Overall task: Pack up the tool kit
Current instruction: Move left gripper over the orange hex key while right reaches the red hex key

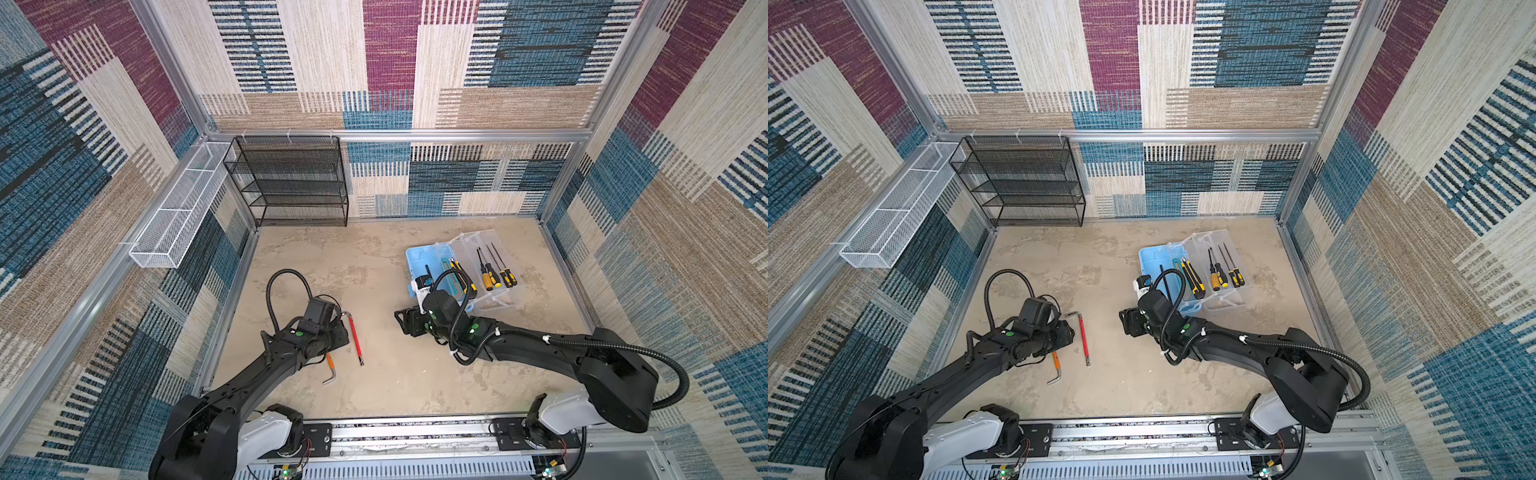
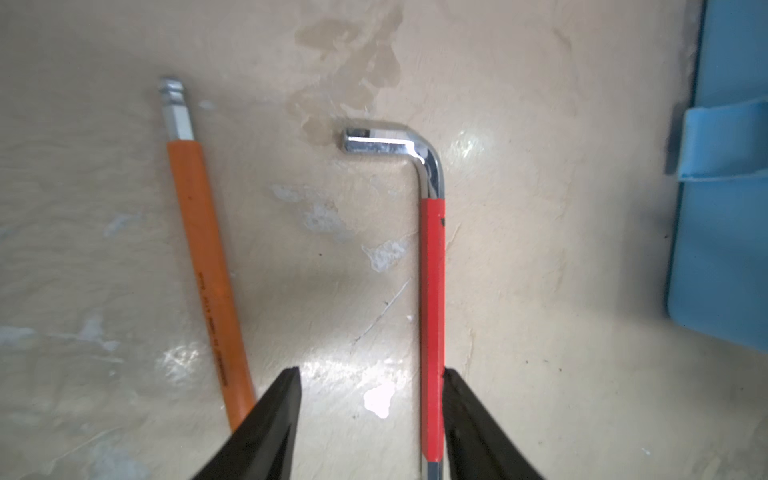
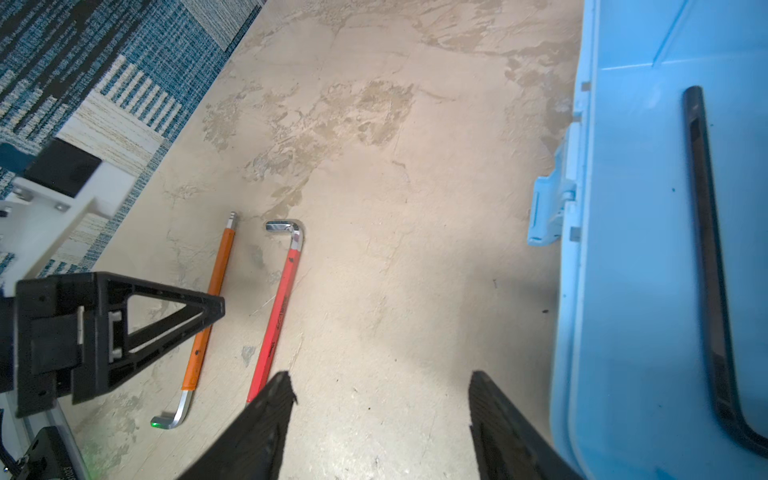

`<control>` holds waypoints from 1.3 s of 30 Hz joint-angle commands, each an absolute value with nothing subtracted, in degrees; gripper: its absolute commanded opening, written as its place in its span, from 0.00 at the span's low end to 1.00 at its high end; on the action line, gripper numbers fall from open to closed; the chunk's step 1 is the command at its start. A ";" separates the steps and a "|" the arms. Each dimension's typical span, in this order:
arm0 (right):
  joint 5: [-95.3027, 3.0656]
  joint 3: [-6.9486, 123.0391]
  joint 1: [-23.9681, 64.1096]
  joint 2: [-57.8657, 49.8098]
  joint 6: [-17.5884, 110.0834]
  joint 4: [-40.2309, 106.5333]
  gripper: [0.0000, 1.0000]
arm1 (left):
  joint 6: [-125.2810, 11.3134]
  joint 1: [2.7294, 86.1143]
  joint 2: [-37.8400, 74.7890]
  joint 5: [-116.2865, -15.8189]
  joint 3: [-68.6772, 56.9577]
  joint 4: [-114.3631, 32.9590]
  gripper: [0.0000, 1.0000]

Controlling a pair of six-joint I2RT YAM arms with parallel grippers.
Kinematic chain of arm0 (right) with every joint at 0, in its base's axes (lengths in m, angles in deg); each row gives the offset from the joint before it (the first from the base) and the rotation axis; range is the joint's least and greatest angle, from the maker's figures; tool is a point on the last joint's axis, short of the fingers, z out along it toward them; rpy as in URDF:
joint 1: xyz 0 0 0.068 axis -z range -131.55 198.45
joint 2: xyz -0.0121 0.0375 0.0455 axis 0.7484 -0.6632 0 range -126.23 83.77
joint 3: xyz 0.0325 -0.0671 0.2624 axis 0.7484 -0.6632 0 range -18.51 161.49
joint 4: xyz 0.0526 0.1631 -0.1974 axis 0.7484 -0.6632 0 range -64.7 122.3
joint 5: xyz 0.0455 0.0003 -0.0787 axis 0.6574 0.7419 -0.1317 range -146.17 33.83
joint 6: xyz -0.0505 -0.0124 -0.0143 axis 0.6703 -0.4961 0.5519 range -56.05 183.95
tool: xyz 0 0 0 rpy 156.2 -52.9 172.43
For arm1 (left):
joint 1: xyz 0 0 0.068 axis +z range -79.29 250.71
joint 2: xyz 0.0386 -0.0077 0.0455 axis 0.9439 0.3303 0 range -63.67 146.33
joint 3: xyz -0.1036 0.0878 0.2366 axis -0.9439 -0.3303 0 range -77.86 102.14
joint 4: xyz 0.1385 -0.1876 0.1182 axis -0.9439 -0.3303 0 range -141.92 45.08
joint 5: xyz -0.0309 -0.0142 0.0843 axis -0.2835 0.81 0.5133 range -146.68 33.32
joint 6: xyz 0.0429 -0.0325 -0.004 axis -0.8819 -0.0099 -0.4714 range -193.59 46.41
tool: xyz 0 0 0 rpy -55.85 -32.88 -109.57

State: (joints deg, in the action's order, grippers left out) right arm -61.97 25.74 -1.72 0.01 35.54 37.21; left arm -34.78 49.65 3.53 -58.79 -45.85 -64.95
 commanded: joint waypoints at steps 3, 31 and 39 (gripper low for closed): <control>-63.71 25.50 -1.82 -0.04 35.84 39.16 0.70 | -37.69 48.78 8.24 -61.47 -42.94 -64.84 0.51; -68.01 23.33 -1.38 -1.22 35.23 35.92 0.76 | -33.92 37.53 27.74 -69.22 -33.04 -53.19 0.41; -64.16 29.62 -1.39 -10.41 35.03 33.47 0.69 | -35.15 40.30 16.40 -64.18 -37.38 -59.95 0.44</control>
State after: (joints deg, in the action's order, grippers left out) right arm -65.47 27.64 -1.41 -8.19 35.50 35.61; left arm -34.76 39.25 19.29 -67.03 -36.34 -55.91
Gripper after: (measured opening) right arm 0.702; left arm 0.442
